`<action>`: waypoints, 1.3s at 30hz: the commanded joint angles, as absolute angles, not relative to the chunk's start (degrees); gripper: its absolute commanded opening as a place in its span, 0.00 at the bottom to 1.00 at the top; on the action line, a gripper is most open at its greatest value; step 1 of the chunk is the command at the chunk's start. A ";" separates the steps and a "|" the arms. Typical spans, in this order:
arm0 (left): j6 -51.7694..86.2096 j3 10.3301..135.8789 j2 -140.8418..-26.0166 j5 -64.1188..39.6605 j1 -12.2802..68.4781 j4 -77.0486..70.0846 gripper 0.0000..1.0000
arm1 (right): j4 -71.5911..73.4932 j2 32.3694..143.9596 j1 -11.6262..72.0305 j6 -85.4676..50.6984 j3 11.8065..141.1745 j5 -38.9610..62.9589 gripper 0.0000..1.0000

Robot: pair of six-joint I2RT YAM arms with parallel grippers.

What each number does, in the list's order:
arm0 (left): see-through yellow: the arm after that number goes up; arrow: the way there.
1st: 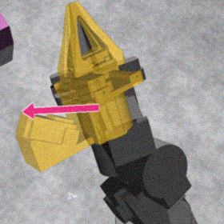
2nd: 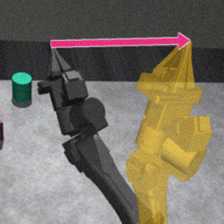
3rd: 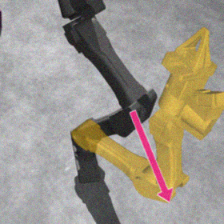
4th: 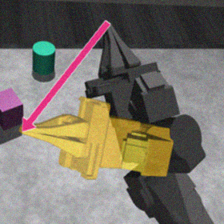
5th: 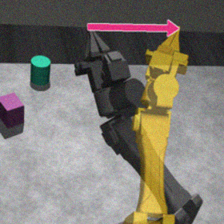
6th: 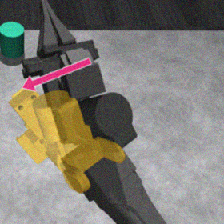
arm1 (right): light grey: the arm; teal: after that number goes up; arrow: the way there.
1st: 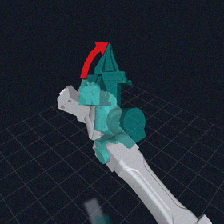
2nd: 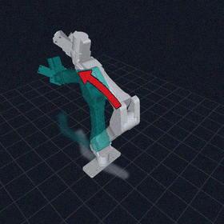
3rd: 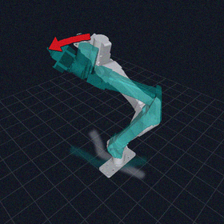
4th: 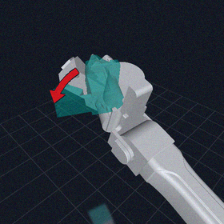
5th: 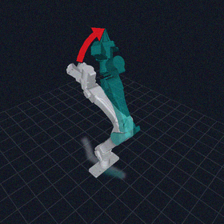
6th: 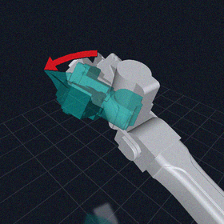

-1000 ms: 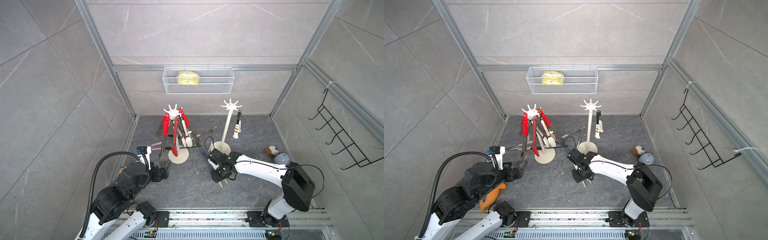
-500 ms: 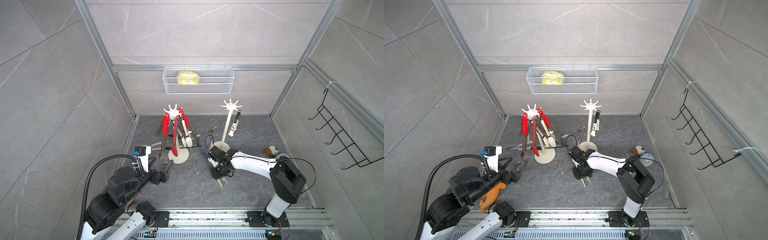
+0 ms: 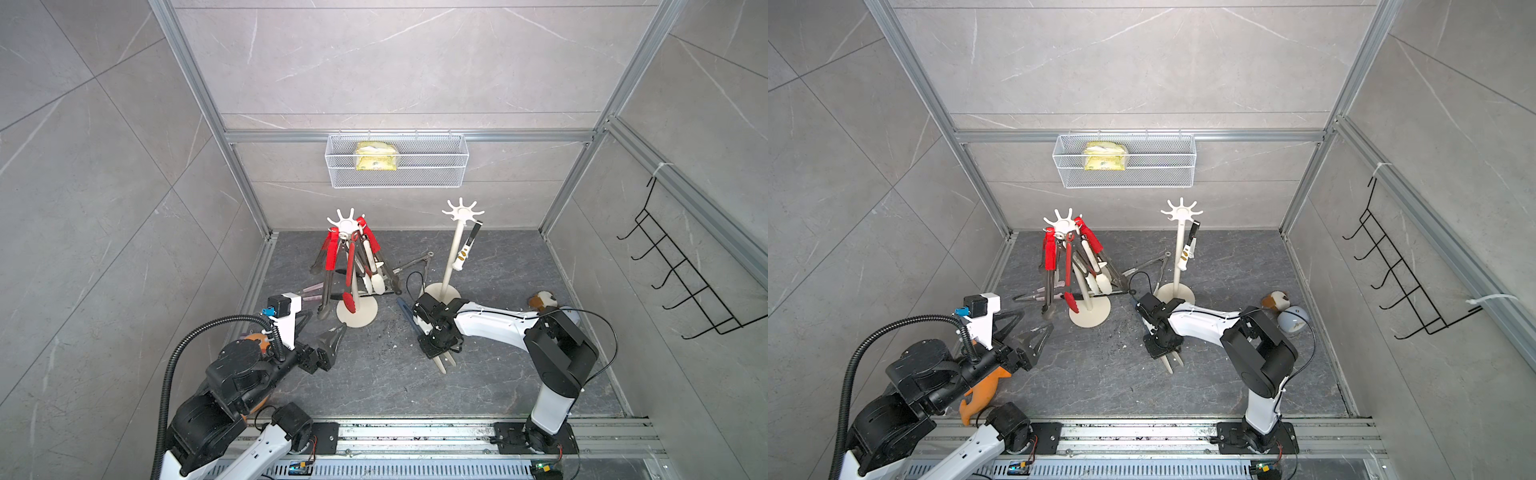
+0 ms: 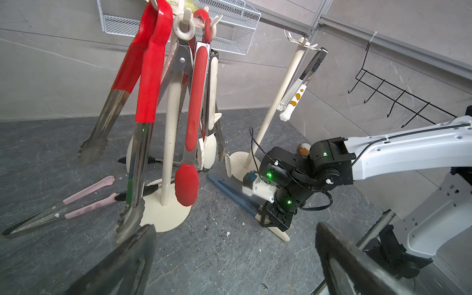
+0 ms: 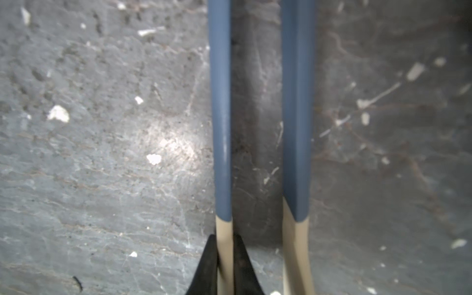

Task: Hang food tongs on kitchen utensil racks
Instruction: Pick up the food tongs from the center of the board.

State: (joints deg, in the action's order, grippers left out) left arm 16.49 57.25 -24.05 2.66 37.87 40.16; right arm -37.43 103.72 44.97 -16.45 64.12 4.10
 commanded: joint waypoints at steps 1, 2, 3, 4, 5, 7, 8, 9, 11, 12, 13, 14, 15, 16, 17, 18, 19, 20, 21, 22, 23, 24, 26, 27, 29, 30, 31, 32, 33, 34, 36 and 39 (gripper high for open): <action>14.53 57.26 -23.82 2.48 37.77 37.17 0.99 | -37.56 104.51 44.73 -14.89 65.90 1.87 0.03; 14.61 57.22 -23.82 2.55 37.66 37.24 0.99 | -37.82 104.36 44.69 -14.54 66.09 1.94 0.02; 14.42 57.22 -23.73 2.55 37.62 37.21 0.99 | -38.04 104.20 44.71 -14.13 66.26 2.01 0.01; 14.42 57.22 -23.66 2.61 37.62 37.41 0.99 | -38.19 103.76 44.74 -13.83 66.18 1.86 0.00; 14.42 57.24 -23.64 2.67 37.63 37.51 0.99 | -38.35 103.32 44.73 -13.49 66.11 1.79 0.00; 14.42 57.22 -23.42 2.87 37.66 37.53 0.99 | -39.18 102.12 44.74 -12.89 66.06 1.75 0.00; 14.40 57.15 -23.39 2.99 37.64 37.53 0.99 | -39.80 101.53 44.74 -12.75 66.12 1.69 0.00; 14.42 57.17 -23.29 3.10 37.62 37.53 0.99 | -40.46 100.94 44.75 -12.66 66.14 1.72 0.00; 14.30 57.21 -23.38 3.33 37.64 37.28 0.99 | -41.27 99.25 44.74 -12.87 65.73 2.02 0.00; 14.18 57.17 -23.46 3.33 37.70 37.11 0.99 | -41.67 98.14 44.74 -13.17 65.37 2.25 0.00; 14.05 57.13 -23.62 3.32 37.71 36.91 0.99 | -42.02 96.94 44.74 -13.43 64.87 2.47 0.00; 13.98 57.09 -23.79 3.42 37.66 36.76 0.99 | -42.54 95.68 44.73 -13.60 64.32 2.78 0.00; 13.90 56.96 -23.95 3.42 37.64 36.54 0.99 | -43.06 94.55 44.74 -13.63 63.80 3.13 0.00; 13.88 56.93 -24.12 3.33 37.63 36.31 0.99 | -43.86 93.39 44.69 -13.48 63.25 3.46 0.00; 13.99 56.73 -24.33 3.27 37.64 36.13 0.99 | -44.59 92.23 44.73 -13.16 62.74 4.07 0.00; 13.90 56.69 -24.56 3.15 37.62 35.88 0.99 | -45.55 91.33 44.74 -12.78 62.53 4.60 0.00; 13.86 56.61 -24.82 3.04 37.68 35.73 0.99 | -46.78 90.52 44.71 -12.45 62.40 4.74 0.00; 13.75 56.62 -24.97 3.04 37.66 35.55 0.99 | -47.78 89.76 44.70 -12.15 62.32 4.91 0.00; 13.61 56.52 -25.20 2.99 37.70 35.21 0.99 | -48.53 88.86 44.71 -11.84 62.24 5.27 0.00; 13.47 56.38 -25.31 2.99 37.67 34.91 0.99 | -49.09 88.01 44.74 -11.74 62.17 5.70 0.00; 13.38 56.26 -25.44 2.94 37.64 34.62 0.99 | -49.50 87.45 44.69 -11.62 62.14 5.87 0.00; 13.27 56.16 -25.62 2.90 37.66 34.20 0.99 | -49.87 86.80 44.73 -11.68 62.14 5.87 0.00; 13.32 55.87 -25.90 2.77 37.70 33.60 0.99 | -50.56 86.01 44.74 -11.69 62.46 6.11 0.00; 13.28 55.73 -26.09 2.80 37.67 33.26 0.99 | -51.06 85.71 44.74 -11.94 62.73 6.27 0.00; 13.35 55.57 -26.44 2.57 37.63 32.97 0.99 | -51.56 84.76 44.69 -12.28 62.85 6.68 0.00; 13.34 55.46 -26.71 2.31 37.64 32.95 1.00 | -51.75 84.12 44.73 -12.54 62.84 6.96 0.00; 13.37 55.52 -26.85 2.13 37.62 32.96 0.99 | -51.96 83.37 44.74 -12.70 62.76 7.17 0.00; 13.36 55.63 -27.06 2.07 37.70 32.96 0.99 | -52.14 82.23 44.74 -12.76 62.63 7.43 0.00; 13.45 55.63 -27.22 2.01 37.70 32.87 0.99 | -52.37 81.50 44.74 -12.70 62.62 7.75 0.00; 13.49 55.68 -27.25 2.02 37.63 32.68 0.99 | -52.76 80.60 44.68 -12.53 62.63 8.24 0.00; 13.45 55.59 -27.40 2.13 37.65 32.42 0.99 | -53.30 79.30 44.67 -12.15 62.58 9.36 0.00; 13.53 55.55 -27.70 2.20 37.64 32.08 0.99 | -53.03 76.95 44.74 -11.54 62.06 10.31 0.00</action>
State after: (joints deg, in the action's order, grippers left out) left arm 14.74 55.53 -27.09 2.81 37.87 35.44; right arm -52.01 79.72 44.97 -12.60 62.83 8.43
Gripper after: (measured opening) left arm 0.994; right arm 0.098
